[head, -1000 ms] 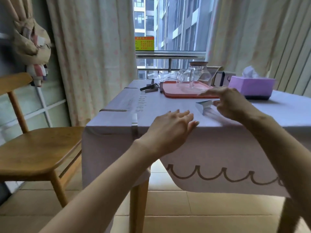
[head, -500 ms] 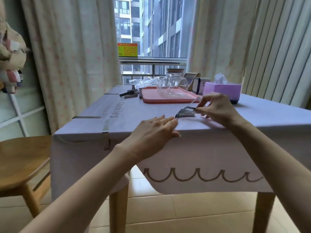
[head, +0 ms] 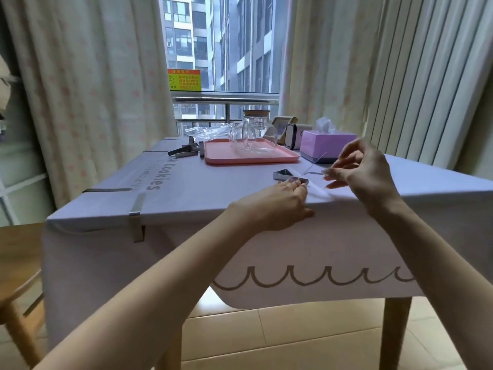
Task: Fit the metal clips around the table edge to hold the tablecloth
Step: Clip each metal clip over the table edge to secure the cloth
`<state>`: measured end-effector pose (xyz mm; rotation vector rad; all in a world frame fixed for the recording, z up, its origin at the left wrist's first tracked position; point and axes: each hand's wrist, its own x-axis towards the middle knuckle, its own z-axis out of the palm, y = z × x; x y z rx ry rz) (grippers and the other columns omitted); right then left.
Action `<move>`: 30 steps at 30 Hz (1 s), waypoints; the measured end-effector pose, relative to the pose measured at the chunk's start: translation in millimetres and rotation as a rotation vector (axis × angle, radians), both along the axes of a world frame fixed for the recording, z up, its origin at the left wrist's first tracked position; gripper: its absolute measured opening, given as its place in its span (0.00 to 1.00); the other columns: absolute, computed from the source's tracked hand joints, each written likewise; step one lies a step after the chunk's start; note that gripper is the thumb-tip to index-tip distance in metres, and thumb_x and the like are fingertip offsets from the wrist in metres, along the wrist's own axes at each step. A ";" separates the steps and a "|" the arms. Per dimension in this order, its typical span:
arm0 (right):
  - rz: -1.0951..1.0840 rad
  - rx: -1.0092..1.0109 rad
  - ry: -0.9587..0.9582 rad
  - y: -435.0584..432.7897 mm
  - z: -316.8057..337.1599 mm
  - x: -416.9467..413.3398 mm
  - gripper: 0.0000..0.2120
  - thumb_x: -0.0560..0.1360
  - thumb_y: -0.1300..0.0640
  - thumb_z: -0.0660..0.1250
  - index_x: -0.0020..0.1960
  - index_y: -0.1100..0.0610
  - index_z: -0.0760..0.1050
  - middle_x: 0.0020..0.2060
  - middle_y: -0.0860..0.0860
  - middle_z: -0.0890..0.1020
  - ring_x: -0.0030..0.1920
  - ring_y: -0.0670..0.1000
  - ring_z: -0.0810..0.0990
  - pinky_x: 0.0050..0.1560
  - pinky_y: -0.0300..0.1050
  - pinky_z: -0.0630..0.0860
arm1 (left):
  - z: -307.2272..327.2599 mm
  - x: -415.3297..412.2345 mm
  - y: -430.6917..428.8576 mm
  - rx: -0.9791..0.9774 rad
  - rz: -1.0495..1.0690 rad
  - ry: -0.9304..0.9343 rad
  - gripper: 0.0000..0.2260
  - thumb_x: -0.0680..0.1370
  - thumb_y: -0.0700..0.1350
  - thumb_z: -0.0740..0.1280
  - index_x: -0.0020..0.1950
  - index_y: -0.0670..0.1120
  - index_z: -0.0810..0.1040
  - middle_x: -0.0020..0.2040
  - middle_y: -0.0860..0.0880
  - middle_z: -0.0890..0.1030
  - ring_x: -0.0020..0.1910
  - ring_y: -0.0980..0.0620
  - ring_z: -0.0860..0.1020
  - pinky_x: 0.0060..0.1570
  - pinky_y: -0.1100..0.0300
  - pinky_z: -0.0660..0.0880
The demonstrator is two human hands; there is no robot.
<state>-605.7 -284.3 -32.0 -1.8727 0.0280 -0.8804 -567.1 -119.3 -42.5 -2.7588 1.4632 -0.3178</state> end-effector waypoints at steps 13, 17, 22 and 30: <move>0.195 0.233 -0.031 9.3 -26.3 -30.6 0.12 0.61 0.57 0.76 0.43 0.59 0.80 0.33 0.53 0.82 0.29 0.45 0.76 0.29 0.37 0.75 | -7.6 -3.5 1.6 -0.117 -0.025 -0.087 0.21 0.79 0.39 0.58 0.72 0.40 0.62 0.74 0.43 0.63 0.72 0.48 0.62 0.68 0.59 0.62; 0.164 0.276 -0.116 10.0 -37.9 -38.5 0.14 0.62 0.54 0.74 0.44 0.59 0.79 0.30 0.54 0.80 0.28 0.48 0.78 0.28 0.36 0.75 | -8.0 -0.6 -1.3 -0.170 0.050 0.012 0.20 0.77 0.42 0.63 0.68 0.42 0.63 0.67 0.43 0.71 0.63 0.46 0.71 0.58 0.55 0.70; 0.365 0.390 -0.158 10.3 -52.8 -42.4 0.14 0.63 0.53 0.74 0.43 0.60 0.80 0.31 0.56 0.80 0.28 0.52 0.78 0.28 0.40 0.76 | -11.4 4.1 -0.7 -0.235 0.036 0.078 0.30 0.74 0.42 0.67 0.71 0.50 0.54 0.71 0.46 0.67 0.63 0.42 0.72 0.56 0.44 0.73; 0.661 0.350 -0.146 7.0 -73.8 -44.2 0.18 0.58 0.51 0.79 0.46 0.56 0.83 0.46 0.56 0.84 0.44 0.54 0.84 0.47 0.42 0.79 | -11.3 0.8 -0.1 -0.246 -0.045 -0.063 0.24 0.77 0.42 0.64 0.71 0.53 0.62 0.70 0.49 0.69 0.63 0.47 0.72 0.52 0.56 0.72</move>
